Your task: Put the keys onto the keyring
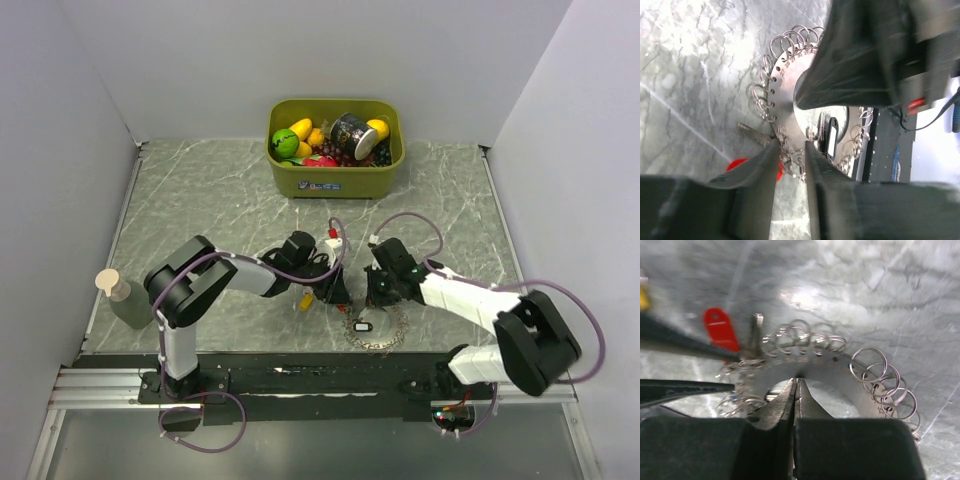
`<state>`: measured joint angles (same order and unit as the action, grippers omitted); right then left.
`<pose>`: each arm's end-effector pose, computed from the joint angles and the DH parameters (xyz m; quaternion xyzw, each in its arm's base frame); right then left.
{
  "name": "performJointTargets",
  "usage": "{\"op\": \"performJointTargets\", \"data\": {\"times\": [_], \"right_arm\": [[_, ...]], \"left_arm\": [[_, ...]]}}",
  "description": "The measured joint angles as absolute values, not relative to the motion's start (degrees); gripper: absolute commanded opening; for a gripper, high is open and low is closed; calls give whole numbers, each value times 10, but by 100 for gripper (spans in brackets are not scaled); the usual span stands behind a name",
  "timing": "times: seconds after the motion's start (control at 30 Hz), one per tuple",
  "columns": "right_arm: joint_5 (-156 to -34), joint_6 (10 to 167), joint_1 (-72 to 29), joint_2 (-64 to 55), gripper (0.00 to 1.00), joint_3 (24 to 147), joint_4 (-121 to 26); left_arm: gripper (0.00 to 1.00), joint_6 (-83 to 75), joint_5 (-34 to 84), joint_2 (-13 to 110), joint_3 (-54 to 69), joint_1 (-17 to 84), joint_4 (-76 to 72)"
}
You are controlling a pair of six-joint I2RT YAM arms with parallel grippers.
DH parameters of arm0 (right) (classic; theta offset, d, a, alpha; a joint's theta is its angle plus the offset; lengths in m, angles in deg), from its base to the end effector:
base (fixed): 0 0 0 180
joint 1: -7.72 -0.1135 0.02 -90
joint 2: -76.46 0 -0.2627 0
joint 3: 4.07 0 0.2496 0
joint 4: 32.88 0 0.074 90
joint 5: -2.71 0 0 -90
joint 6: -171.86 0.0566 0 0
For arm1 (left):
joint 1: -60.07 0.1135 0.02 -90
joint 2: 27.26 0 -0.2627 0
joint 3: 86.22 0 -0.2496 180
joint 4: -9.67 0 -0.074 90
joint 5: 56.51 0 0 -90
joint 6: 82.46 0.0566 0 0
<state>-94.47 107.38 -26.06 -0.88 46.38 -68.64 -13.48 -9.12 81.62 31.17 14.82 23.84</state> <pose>0.1996 0.1420 0.1413 -0.0846 0.9662 0.1696 0.1750 0.2372 -0.2937 0.1202 0.3431 0.7602 -0.5127 0.2038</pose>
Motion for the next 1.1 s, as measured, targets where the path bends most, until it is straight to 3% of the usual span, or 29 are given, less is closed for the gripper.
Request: {"op": "performJointTargets", "data": {"times": [0.13,0.2,0.37,0.6,1.1], "right_arm": [[-963,1059,-261,66,16,439,-660],[-974,1054,-261,104,24,428,-644],[-994,1047,-268,140,31,417,-614],[-995,1048,-311,66,42,426,-602],[-894,1065,-369,-9,40,498,-643]], "left_arm": [[57,-143,-87,793,333,161,243],[61,-146,-85,778,343,170,248],[68,-153,-69,713,365,194,251],[78,-157,-30,617,371,216,220],[82,-136,4,522,394,229,147]]}}
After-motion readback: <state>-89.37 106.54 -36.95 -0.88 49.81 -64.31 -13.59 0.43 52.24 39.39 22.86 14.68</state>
